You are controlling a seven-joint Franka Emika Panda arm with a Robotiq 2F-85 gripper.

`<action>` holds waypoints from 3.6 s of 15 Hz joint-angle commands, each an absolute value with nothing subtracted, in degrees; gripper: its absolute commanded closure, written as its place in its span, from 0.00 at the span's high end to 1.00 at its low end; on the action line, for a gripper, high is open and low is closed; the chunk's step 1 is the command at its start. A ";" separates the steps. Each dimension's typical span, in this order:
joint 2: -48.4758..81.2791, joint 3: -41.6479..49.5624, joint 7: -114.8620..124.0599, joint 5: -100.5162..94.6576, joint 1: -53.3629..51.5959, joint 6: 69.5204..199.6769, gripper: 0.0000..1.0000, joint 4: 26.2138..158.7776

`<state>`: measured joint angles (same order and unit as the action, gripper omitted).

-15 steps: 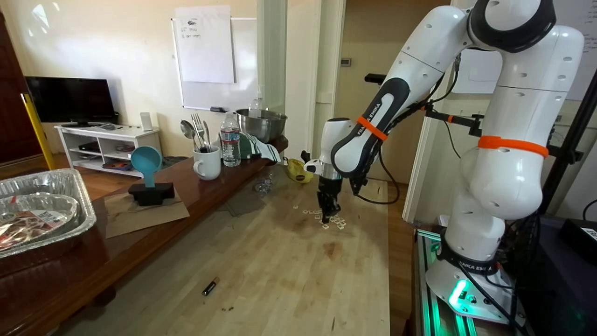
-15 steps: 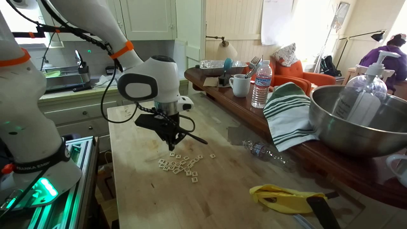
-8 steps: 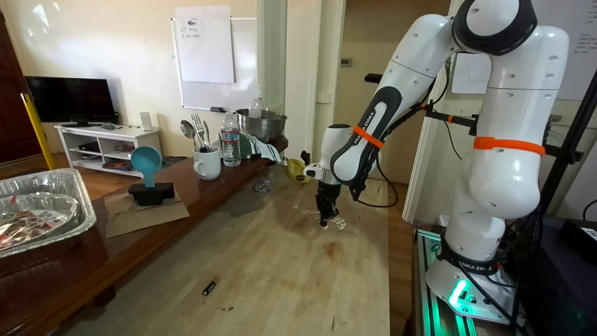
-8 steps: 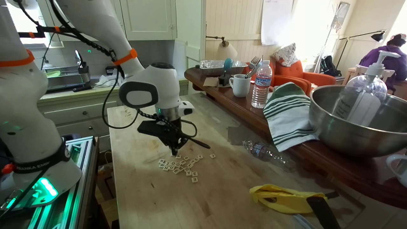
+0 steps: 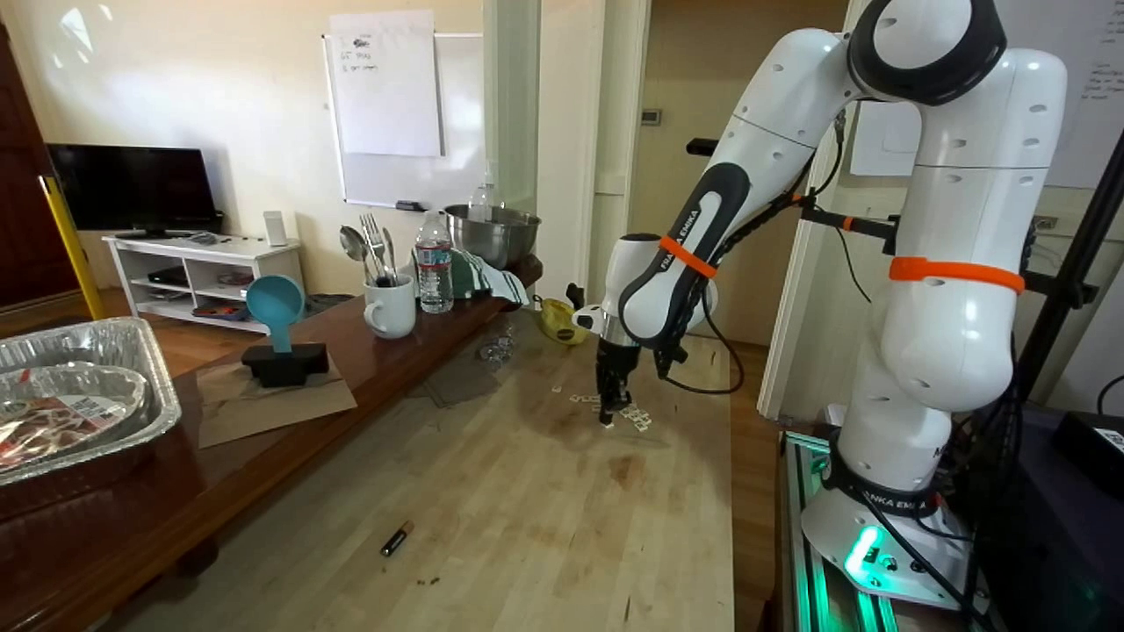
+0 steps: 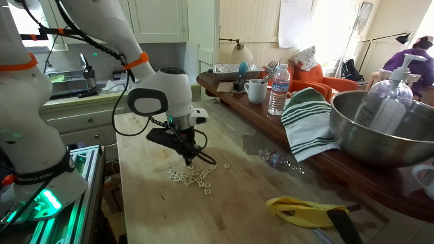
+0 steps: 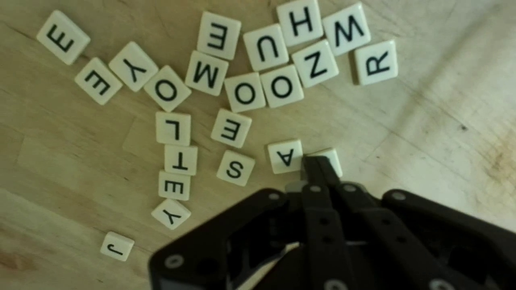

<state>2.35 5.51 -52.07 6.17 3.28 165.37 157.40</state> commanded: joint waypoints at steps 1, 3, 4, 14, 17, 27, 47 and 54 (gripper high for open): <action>6.13 3.28 -50.24 10.84 4.10 166.14 0.00 155.06; 7.15 2.53 -49.51 12.46 4.46 165.62 0.00 153.61; 7.60 2.09 -49.37 13.16 4.71 165.51 0.00 152.91; 13.02 -0.67 -38.49 8.97 5.04 163.20 0.00 145.51; 13.57 -1.83 -36.13 8.75 5.03 162.41 0.00 144.29; 11.42 -2.32 -18.74 5.75 4.40 161.86 0.00 144.88; -6.40 1.45 -43.52 2.67 3.29 155.69 0.00 159.71; -4.07 5.63 -35.75 -10.13 6.22 160.05 0.00 157.17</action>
